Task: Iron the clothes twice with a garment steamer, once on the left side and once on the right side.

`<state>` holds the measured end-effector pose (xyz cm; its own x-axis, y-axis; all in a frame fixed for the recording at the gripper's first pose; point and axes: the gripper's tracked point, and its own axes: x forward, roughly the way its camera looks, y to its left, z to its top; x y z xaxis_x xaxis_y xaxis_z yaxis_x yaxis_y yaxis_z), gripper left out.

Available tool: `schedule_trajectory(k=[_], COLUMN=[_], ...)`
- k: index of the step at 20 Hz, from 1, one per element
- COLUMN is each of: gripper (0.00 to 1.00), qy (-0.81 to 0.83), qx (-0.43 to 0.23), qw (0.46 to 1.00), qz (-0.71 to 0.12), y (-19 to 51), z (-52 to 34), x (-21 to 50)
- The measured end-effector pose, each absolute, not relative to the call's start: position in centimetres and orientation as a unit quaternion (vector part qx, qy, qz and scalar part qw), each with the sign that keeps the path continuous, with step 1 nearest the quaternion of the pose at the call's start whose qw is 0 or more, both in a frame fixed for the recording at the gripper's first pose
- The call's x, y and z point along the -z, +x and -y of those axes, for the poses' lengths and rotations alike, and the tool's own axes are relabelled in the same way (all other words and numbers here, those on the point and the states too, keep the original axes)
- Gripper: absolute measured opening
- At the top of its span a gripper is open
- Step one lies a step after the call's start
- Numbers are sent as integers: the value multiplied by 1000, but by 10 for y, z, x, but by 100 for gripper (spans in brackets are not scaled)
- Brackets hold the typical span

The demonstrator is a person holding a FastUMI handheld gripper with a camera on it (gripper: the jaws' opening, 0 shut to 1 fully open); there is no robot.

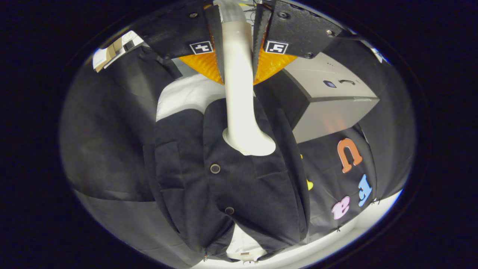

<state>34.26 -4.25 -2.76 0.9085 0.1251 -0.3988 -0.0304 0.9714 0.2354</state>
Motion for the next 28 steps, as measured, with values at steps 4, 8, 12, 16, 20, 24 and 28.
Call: schedule_trajectory(k=[4, 8, 12, 16, 20, 24, 28], gripper=[38, 38, 38, 38, 38, 38, 38], qy=[127, 138, 163, 174, 186, 188, 173], qx=[-48, -50, -46, -27, -1, 13, 16], qw=[977, 983, 983, 984, 982, 981, 984], qz=[-164, -112, -68, -21, 18, 37, 42], y=[331, 322, 320, 334, 359, 381, 406], z=[60, 84, 111, 150, 186, 204, 205], x=[-27, -84, -134, -183, -222, -246, -254])
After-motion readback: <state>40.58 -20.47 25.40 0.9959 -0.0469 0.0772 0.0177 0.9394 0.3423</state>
